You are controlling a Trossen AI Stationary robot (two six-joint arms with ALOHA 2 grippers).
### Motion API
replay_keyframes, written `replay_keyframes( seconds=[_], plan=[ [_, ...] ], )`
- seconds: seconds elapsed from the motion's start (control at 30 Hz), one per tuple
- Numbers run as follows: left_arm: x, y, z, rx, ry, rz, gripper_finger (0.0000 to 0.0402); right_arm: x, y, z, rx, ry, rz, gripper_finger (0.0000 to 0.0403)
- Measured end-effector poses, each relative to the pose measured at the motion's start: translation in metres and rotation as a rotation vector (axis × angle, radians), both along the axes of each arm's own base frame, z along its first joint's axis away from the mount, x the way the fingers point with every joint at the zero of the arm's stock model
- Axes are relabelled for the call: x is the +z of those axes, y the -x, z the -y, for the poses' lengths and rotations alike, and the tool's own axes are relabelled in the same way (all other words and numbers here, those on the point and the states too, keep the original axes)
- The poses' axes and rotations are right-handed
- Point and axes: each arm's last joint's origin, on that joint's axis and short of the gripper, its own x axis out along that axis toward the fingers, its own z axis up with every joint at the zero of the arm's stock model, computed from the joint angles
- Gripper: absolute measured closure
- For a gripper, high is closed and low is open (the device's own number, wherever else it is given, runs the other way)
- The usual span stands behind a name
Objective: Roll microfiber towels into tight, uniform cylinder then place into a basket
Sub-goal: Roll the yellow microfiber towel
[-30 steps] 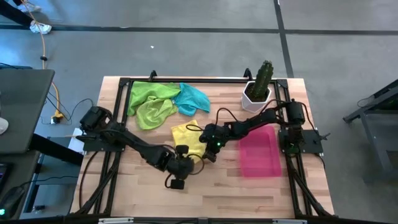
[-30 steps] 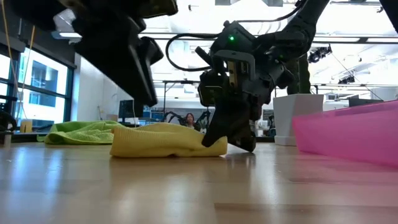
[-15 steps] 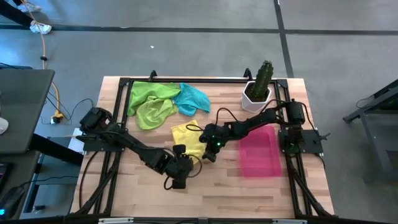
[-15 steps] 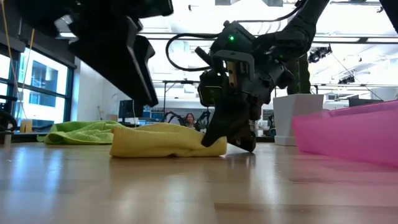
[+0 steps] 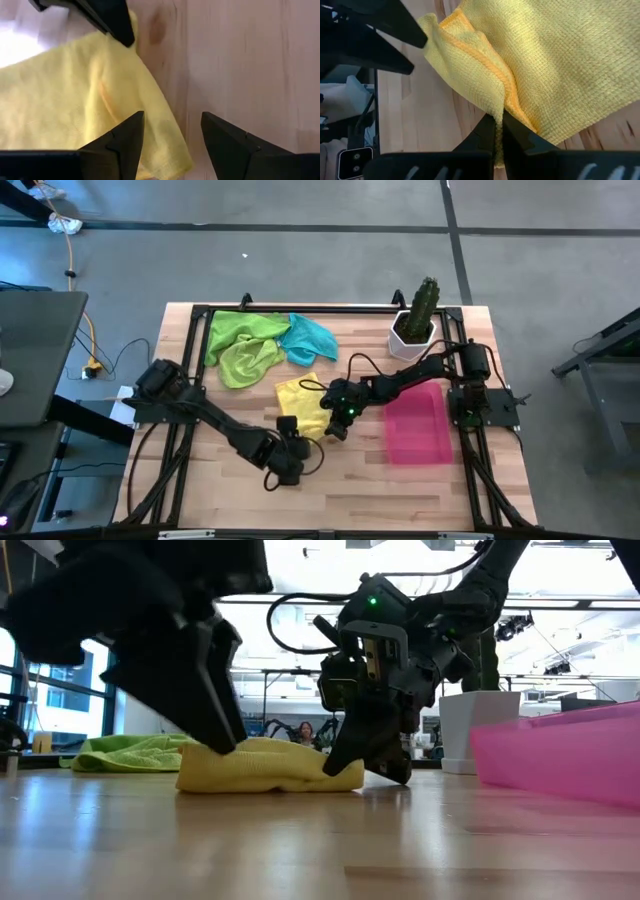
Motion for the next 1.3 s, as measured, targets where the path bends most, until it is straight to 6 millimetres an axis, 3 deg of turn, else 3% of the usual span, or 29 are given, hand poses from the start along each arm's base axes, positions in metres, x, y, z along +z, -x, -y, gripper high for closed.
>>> replay_keyframes(
  seconds=[0.27,0.6,0.77,0.97,1.3],
  plan=[
    [-0.006,0.012,-0.006,0.074,-0.047,-0.116,0.0216,0.0,0.0,0.0,0.0,0.001,0.004,0.0402],
    [-0.006,0.012,-0.006,0.083,-0.062,-0.1,0.0225,0.0,-0.001,0.0,0.004,0.009,0.014,0.0402],
    [-0.002,0.016,0.002,0.079,-0.139,-0.054,0.0222,0.0,-0.001,0.0,0.012,0.015,0.019,0.0402],
    [0.0,0.016,0.015,0.037,-0.076,-0.013,0.0223,0.0,-0.001,0.0,0.01,0.019,0.02,0.0402],
    [-0.026,0.011,0.007,0.06,-0.153,-0.093,0.022,0.0,-0.001,0.001,-0.005,0.043,0.028,0.0402]
  ],
)
